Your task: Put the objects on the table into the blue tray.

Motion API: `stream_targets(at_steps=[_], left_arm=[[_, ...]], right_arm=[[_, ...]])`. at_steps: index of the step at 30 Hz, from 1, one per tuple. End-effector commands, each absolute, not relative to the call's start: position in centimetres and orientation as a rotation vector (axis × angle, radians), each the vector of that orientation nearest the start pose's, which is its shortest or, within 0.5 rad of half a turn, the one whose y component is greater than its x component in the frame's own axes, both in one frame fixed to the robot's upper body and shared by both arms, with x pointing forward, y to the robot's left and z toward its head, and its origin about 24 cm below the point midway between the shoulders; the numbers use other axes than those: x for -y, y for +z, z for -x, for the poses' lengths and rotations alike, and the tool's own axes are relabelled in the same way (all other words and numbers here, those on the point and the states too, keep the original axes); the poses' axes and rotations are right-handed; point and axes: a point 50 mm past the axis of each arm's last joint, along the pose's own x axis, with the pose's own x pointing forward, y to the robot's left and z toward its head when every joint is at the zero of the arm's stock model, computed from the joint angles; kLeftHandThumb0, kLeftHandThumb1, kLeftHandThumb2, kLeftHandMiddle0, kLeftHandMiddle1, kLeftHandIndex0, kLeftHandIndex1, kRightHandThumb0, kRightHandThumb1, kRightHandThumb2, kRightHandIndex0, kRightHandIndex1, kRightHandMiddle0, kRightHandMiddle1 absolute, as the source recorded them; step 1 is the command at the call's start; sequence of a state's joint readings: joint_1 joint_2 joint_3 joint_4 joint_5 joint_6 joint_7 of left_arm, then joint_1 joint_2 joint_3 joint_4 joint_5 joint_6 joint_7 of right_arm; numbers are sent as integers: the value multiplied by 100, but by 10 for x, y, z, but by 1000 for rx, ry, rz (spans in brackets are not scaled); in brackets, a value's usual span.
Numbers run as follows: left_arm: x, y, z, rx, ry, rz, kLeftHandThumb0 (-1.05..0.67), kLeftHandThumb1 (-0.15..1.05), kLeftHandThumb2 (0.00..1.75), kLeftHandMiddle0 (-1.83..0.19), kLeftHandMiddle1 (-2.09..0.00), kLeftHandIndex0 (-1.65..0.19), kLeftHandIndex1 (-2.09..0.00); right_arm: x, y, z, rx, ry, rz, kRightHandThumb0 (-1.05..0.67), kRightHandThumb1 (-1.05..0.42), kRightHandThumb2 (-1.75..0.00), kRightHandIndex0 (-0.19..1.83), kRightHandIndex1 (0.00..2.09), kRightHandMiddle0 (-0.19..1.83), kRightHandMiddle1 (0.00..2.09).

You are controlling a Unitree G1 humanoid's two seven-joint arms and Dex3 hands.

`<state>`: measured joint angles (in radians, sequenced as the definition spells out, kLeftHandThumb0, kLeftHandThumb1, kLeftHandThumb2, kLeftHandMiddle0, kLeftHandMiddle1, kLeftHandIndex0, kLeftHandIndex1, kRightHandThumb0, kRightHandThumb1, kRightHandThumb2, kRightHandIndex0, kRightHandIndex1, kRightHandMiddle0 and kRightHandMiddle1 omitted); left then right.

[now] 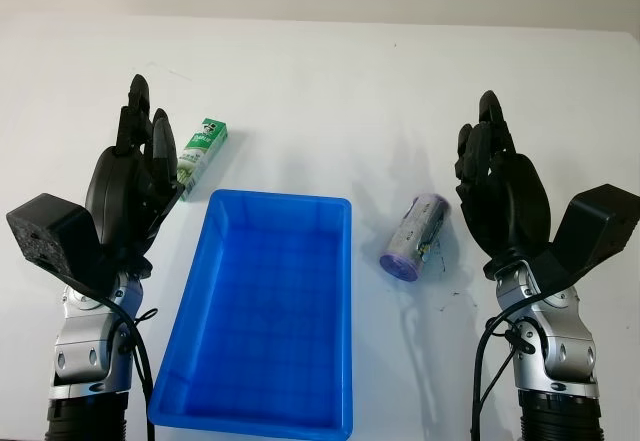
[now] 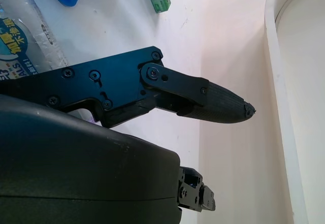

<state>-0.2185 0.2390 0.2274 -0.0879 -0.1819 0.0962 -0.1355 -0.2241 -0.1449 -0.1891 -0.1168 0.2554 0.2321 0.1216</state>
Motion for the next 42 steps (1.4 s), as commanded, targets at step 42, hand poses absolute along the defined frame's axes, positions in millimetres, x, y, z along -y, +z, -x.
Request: stream_targets(at_steps=[42], left_arm=[[-217,131,-291,253,-6,-39,-71,105,72,15,-5,17,-4]], right_arm=[[221,247,-274,433,634,1543,-41,-72,-5,39,8,42,7]])
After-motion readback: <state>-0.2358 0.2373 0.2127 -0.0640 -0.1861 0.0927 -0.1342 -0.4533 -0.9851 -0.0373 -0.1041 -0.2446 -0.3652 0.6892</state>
